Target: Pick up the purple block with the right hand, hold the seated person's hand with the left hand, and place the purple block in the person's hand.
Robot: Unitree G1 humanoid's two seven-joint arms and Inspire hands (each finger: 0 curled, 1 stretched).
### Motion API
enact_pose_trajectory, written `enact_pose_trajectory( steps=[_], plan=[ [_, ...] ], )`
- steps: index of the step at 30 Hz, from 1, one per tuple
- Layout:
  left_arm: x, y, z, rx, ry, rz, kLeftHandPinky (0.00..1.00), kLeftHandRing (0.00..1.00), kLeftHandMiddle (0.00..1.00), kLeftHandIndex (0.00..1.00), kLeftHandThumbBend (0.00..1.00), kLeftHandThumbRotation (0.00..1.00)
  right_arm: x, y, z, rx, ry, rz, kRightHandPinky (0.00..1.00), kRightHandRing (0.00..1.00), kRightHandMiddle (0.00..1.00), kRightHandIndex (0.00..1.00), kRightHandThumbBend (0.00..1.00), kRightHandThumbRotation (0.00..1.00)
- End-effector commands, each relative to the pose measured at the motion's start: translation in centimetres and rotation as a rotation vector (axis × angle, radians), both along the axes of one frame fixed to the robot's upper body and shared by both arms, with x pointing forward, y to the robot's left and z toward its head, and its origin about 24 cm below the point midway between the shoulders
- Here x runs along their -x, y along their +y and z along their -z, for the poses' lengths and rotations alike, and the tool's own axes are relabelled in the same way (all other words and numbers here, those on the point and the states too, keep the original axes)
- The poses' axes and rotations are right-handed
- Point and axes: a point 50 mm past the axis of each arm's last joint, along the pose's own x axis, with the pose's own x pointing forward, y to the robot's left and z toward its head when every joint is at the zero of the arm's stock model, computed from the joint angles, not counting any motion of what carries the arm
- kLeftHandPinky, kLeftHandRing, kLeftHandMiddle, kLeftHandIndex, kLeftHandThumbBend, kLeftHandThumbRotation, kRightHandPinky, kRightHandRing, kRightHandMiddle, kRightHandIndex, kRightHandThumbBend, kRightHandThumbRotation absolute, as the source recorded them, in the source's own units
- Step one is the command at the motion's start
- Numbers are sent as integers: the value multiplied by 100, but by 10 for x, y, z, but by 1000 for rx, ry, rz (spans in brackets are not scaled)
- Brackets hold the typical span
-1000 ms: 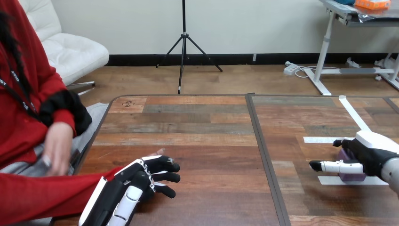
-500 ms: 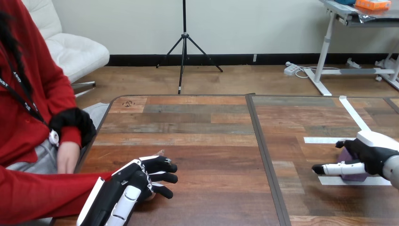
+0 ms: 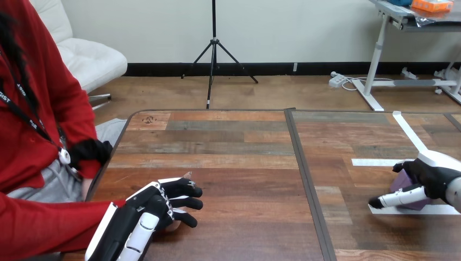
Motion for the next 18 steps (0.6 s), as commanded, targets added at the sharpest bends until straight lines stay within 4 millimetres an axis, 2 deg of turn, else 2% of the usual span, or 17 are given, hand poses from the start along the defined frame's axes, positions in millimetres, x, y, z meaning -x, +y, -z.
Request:
enact_pose_trajectory(
  steps=[1,12,18],
  plan=[
    [-7,2,-14,3,-76,-5,52,65,68,65,68,84,2,-1,2,-20,50,0,70,88,91,88,100,43],
    [-8,1,-14,9,-78,-3,53,65,68,64,67,85,0,-3,-2,-43,69,17,70,88,91,89,100,36],
    [-9,1,-14,9,-74,1,52,65,68,64,66,85,-1,-4,-7,-15,53,-28,70,89,90,89,100,32]
  ],
)
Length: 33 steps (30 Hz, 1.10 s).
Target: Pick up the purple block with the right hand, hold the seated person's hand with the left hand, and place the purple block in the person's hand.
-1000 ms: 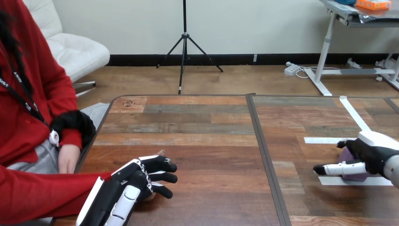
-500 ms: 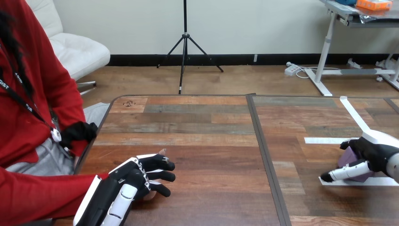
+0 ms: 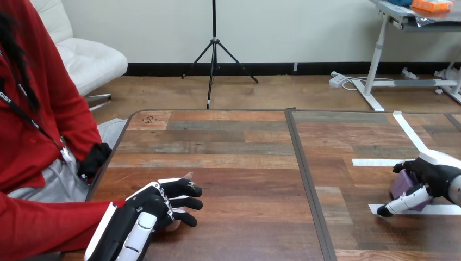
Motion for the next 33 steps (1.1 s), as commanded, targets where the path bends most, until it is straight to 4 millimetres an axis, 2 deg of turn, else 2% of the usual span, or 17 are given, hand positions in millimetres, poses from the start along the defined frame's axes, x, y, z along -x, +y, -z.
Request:
enact_pose_trajectory(
  steps=[1,19,22,23,25,31,33],
  plan=[
    [-9,0,-14,9,-74,2,52,65,68,64,66,85,0,-2,-2,-17,31,1,71,89,90,89,100,32],
    [-10,-1,-13,14,-71,2,52,65,67,63,65,86,-4,-7,-16,-5,16,-23,76,93,94,92,100,24],
    [-10,-2,-12,11,-69,1,52,65,67,63,65,86,-4,-7,-18,15,-1,-39,73,90,92,91,100,20],
    [-11,-2,-12,9,-69,1,52,65,67,63,65,86,-4,-7,-18,20,-2,-38,72,87,91,90,100,14],
    [-11,-2,-12,9,-70,2,52,65,67,62,65,86,-5,-8,-20,28,-4,-40,70,86,90,90,100,11],
    [-11,-3,-12,8,-73,6,52,65,67,62,65,87,-7,-8,-24,50,-29,-47,68,81,87,86,94,3],
    [-11,-3,-11,11,-73,6,52,65,67,62,65,88,-7,-9,-24,50,-43,-48,65,76,83,83,89,1]
  ],
)
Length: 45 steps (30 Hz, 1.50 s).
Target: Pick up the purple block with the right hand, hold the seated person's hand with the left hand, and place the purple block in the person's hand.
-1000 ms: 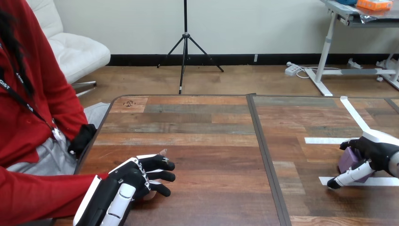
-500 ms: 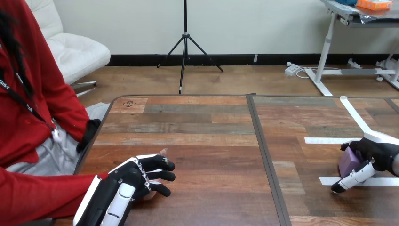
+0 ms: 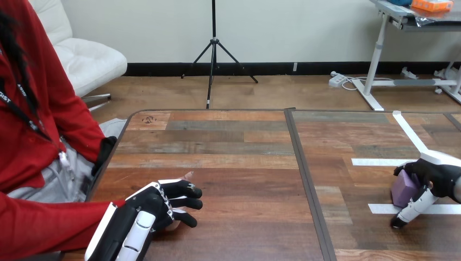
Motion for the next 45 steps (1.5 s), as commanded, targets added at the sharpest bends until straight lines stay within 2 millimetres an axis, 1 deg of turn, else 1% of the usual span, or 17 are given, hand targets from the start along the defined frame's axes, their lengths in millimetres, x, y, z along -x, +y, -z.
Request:
enact_pose_trajectory(
  steps=[1,4,8,12,18,34,45],
  plan=[
    [-11,-3,-12,10,-74,6,52,64,67,62,65,88,-8,-4,-18,41,-77,-22,65,75,82,82,88,1],
    [-11,-3,-11,10,-71,7,52,64,67,62,65,88,-8,-4,-19,43,-96,-22,62,70,76,78,85,1],
    [-11,-4,-11,7,-69,6,52,64,67,62,66,88,-7,-5,-20,41,-127,-14,57,62,67,69,76,0],
    [-11,-4,-11,0,-73,5,52,64,66,61,65,89,-6,-6,-20,55,-167,-19,55,58,63,64,71,0],
    [-11,-5,-11,-1,-74,5,52,64,66,61,64,90,-5,-6,-20,54,-209,-24,51,55,59,57,66,0],
    [-11,-6,-10,-2,-74,2,52,64,65,60,66,91,-4,-7,-20,63,-249,-35,52,58,60,50,69,0],
    [-11,-6,-8,2,-69,-3,52,63,65,60,66,91,-5,-6,-21,41,-270,-26,47,54,57,49,71,0]
  ],
)
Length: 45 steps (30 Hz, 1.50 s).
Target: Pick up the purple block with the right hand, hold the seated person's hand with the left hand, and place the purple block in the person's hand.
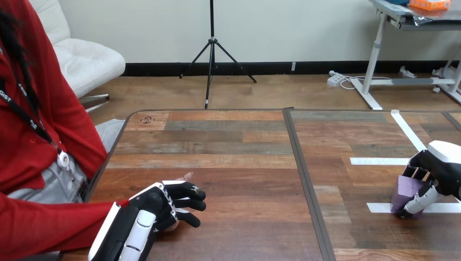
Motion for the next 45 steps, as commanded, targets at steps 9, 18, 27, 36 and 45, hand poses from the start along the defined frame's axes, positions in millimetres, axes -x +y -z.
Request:
enact_pose_trajectory(
  steps=[9,18,27,36,45],
  plan=[
    [-10,-3,-8,3,-62,1,51,64,65,60,67,90,-11,1,-23,-8,-131,-19,46,52,56,50,71,0],
    [-11,1,-11,-117,-116,-35,51,63,65,61,64,90,-12,3,-26,-28,-165,-38,42,49,53,50,71,0],
    [-14,11,-22,-434,-224,-116,56,65,66,63,63,79,-12,7,-30,-82,-213,-54,42,47,52,51,72,0],
    [-16,26,-46,-835,-338,-165,62,68,71,70,77,63,-9,12,-33,-120,-261,-107,40,45,49,50,72,0],
    [-24,28,-62,-1029,-389,-181,74,73,76,78,91,49,-6,15,-34,-149,-290,-124,38,42,47,50,73,0]
  ],
)
